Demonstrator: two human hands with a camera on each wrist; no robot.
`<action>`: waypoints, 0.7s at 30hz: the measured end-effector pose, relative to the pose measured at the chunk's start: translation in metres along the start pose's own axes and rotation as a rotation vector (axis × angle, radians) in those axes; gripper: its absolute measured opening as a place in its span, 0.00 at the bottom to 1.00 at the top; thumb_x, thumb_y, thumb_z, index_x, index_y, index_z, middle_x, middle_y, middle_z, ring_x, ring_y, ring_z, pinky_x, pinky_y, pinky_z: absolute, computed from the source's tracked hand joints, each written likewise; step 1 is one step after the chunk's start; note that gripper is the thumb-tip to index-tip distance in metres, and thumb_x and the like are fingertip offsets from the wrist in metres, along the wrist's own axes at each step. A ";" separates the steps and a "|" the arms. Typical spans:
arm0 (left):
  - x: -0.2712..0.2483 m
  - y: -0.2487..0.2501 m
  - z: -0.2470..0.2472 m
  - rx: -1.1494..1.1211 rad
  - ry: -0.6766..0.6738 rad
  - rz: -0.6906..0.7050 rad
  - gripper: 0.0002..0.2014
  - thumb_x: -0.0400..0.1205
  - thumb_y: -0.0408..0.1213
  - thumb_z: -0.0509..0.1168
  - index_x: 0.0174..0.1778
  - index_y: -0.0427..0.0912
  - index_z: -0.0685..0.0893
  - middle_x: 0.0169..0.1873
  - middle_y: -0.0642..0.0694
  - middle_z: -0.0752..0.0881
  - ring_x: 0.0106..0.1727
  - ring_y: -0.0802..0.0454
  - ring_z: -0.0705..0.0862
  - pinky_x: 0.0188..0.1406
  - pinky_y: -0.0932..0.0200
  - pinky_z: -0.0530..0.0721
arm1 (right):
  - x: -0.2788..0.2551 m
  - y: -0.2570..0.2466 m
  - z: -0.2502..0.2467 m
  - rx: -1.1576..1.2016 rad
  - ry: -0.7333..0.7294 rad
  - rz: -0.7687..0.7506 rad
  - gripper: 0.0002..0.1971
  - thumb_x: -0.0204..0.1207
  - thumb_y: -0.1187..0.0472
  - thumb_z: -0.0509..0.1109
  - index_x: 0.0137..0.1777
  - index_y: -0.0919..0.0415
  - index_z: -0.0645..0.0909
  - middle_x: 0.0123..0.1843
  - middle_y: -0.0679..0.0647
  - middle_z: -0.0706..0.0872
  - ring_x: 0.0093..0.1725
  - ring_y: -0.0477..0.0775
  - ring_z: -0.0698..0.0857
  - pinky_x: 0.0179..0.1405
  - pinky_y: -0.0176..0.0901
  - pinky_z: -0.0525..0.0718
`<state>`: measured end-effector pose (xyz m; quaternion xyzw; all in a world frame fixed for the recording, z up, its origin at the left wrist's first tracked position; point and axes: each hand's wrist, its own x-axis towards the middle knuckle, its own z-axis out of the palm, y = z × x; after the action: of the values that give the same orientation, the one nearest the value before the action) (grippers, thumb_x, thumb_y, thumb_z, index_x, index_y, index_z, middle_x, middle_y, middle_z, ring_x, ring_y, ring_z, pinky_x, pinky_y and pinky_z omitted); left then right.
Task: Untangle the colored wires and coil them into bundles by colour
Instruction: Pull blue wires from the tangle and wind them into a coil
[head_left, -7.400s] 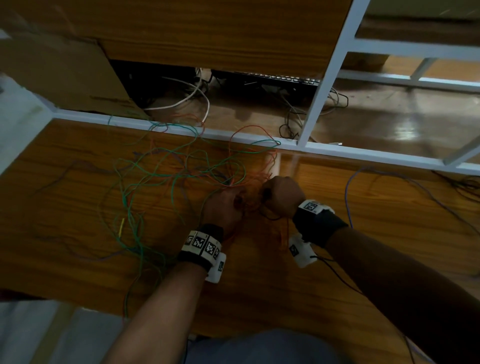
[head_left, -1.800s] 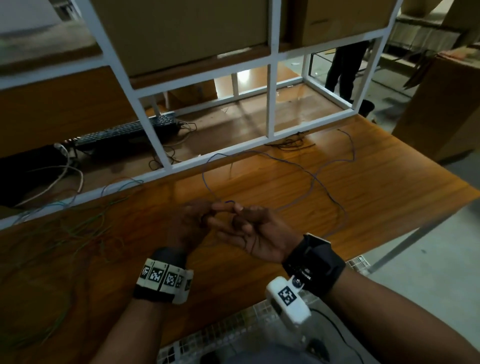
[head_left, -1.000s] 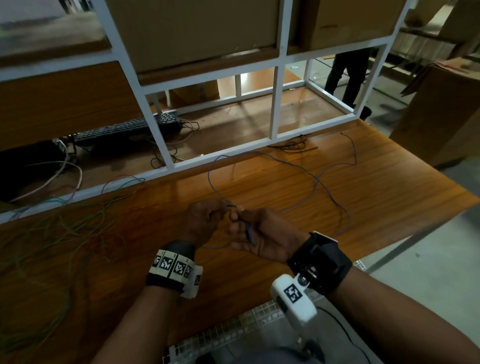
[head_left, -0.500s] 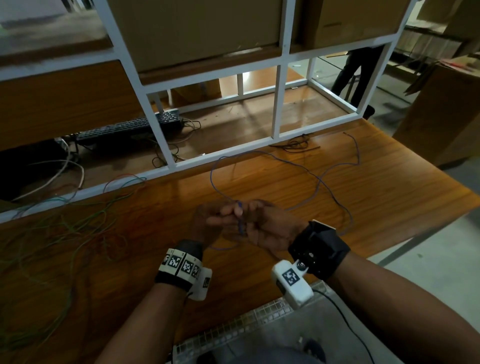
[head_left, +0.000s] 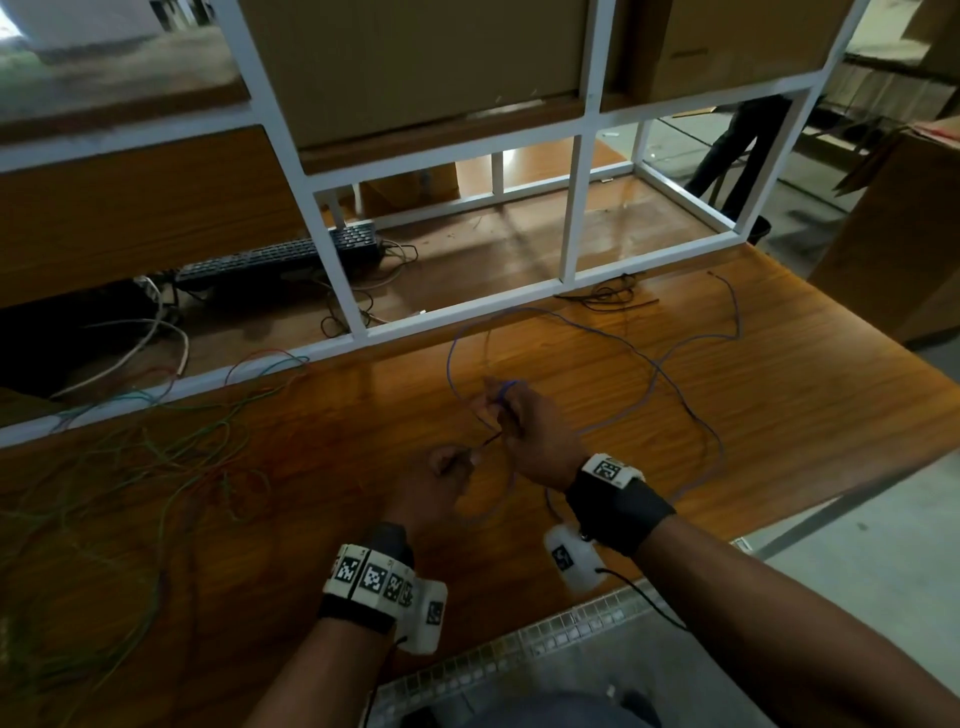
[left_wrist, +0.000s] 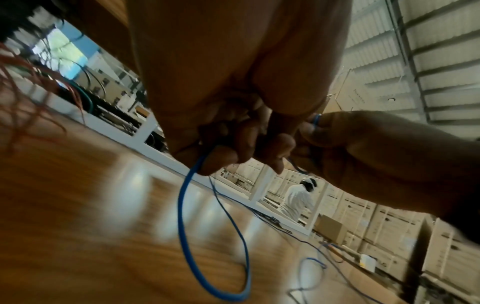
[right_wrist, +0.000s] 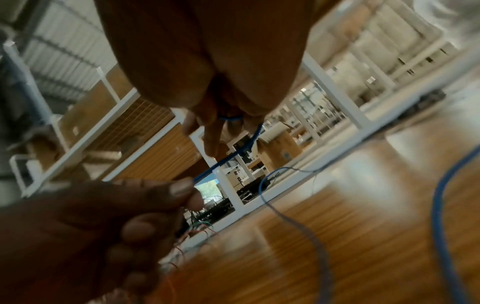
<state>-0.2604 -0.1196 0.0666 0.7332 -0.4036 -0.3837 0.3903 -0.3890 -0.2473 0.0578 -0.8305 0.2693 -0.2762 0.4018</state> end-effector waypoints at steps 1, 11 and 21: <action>-0.001 -0.002 -0.007 -0.009 0.018 -0.034 0.08 0.84 0.43 0.68 0.44 0.43 0.85 0.36 0.47 0.83 0.38 0.54 0.81 0.42 0.58 0.77 | -0.001 0.005 0.000 -0.123 -0.097 -0.025 0.08 0.82 0.67 0.62 0.54 0.71 0.81 0.64 0.70 0.84 0.63 0.76 0.84 0.56 0.64 0.85; 0.000 -0.004 -0.053 0.117 0.107 0.072 0.04 0.83 0.46 0.69 0.43 0.58 0.86 0.46 0.52 0.86 0.48 0.54 0.83 0.46 0.54 0.81 | -0.004 0.006 -0.024 -0.480 -0.726 0.093 0.13 0.92 0.59 0.60 0.66 0.61 0.84 0.57 0.60 0.88 0.46 0.64 0.86 0.42 0.57 0.84; 0.036 0.030 -0.056 0.422 0.091 0.495 0.05 0.83 0.40 0.70 0.49 0.44 0.90 0.38 0.61 0.80 0.40 0.66 0.78 0.39 0.69 0.74 | 0.001 -0.018 -0.011 -0.485 -0.806 0.125 0.09 0.79 0.76 0.65 0.54 0.70 0.84 0.53 0.64 0.88 0.49 0.67 0.86 0.43 0.56 0.83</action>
<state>-0.2060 -0.1484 0.1064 0.6941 -0.6222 -0.1517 0.3288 -0.3920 -0.2443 0.0784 -0.9236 0.1980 0.1637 0.2845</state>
